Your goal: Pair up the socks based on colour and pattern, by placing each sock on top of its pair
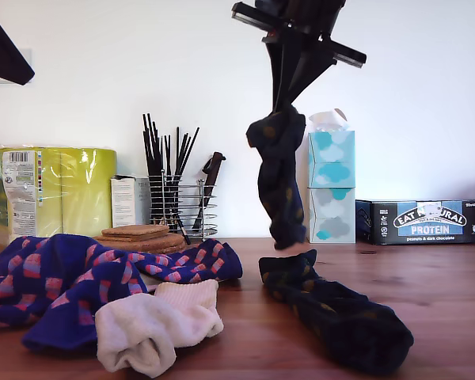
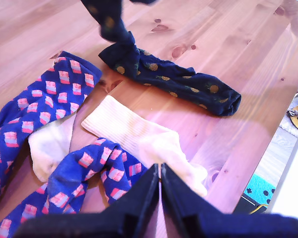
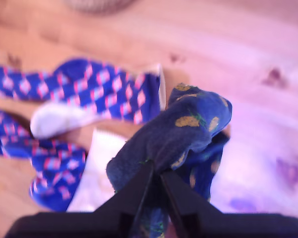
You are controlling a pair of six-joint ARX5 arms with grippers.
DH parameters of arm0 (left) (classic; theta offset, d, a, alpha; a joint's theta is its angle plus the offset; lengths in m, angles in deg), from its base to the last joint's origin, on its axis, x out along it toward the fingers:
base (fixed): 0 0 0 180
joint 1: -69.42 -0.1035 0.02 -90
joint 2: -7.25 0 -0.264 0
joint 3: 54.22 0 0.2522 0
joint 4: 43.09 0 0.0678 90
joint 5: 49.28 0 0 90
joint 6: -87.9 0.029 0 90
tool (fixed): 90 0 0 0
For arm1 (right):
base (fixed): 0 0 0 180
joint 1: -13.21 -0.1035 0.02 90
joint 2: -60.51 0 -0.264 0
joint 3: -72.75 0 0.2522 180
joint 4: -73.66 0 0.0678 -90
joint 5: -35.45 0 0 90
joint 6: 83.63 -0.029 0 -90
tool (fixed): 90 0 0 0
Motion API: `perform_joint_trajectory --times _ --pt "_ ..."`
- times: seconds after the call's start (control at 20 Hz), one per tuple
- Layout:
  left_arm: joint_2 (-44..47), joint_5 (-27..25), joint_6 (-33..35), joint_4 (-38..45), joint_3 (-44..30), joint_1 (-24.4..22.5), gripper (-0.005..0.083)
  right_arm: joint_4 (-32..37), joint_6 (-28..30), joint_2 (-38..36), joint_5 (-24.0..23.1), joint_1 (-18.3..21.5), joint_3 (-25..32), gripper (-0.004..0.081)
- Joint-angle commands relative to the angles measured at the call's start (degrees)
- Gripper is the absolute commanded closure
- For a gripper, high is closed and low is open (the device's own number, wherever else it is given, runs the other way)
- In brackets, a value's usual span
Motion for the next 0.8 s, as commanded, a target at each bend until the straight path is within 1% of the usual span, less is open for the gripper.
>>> perform_joint_trajectory --times 0.0,0.45,0.55,0.7,0.75 --pt "0.1 0.1 0.4 -0.1 0.0 -0.2 0.0793 -0.9 -0.1 2.1 0.2 -1.2 4.6 0.0783" --pt "0.1 0.1 0.4 -1.0 0.0 -0.2 0.0793 -4.1 -1.5 1.6 0.6 -6.3 18.5 0.0783" --pt "0.1 0.1 0.4 -1.0 0.0 -0.2 0.0793 -4.4 -1.6 0.5 1.9 -7.2 22.9 0.0783" --pt "0.1 0.1 0.4 -1.2 0.0 -0.2 0.0793 -4.0 -2.1 -2.6 1.9 -7.4 29.1 0.0783" --pt "0.1 0.1 0.4 -1.2 0.0 -0.2 0.0793 -2.8 -2.6 -3.8 1.9 -7.3 31.3 0.0783"
